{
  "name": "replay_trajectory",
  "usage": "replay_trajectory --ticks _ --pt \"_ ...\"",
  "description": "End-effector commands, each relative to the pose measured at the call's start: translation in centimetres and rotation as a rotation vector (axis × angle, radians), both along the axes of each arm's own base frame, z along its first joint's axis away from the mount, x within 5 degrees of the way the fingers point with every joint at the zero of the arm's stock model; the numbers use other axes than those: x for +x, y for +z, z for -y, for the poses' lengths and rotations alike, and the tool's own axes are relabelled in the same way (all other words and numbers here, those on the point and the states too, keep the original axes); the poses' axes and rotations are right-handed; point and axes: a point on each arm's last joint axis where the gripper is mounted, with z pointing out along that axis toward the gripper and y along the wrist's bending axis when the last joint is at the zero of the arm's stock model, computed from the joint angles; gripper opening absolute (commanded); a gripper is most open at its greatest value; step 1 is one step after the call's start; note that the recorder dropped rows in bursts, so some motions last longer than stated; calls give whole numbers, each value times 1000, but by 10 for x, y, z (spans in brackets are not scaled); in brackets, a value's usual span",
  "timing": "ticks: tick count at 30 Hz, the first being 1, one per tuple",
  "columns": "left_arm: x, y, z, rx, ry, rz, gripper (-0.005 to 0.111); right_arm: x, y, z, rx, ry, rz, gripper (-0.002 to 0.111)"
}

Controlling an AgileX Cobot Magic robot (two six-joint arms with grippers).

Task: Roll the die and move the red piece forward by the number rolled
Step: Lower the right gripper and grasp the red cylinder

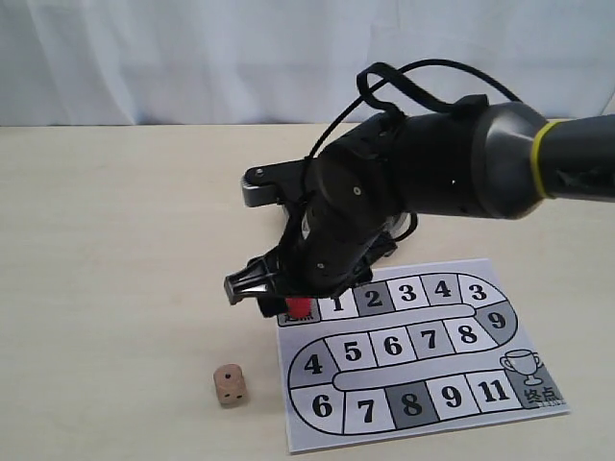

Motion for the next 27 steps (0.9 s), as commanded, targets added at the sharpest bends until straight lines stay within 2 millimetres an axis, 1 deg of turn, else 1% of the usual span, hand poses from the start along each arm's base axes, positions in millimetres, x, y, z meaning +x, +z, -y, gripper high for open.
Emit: replay_trajectory --ticks 1,3,7,11,14,19,24,27 --pt "0 3 0 -4 -1 14 0 17 5 15 25 -74 30 68" --pt "0 3 0 -4 -1 14 0 22 4 17 47 -85 53 68" --pt "0 3 0 -4 -1 14 0 29 -1 12 90 -84 99 68" --pt "0 3 0 -4 -1 14 0 34 -18 6 88 -71 108 68" --pt "0 3 0 -4 -1 14 0 38 -30 6 44 -32 126 68" --pt "0 3 0 -4 -1 14 0 40 -45 5 30 -27 112 68" --pt "0 3 0 -4 -1 14 0 43 -53 2 45 -26 124 68" --pt "0 3 0 -4 -1 14 0 43 -53 2 46 -26 125 66"
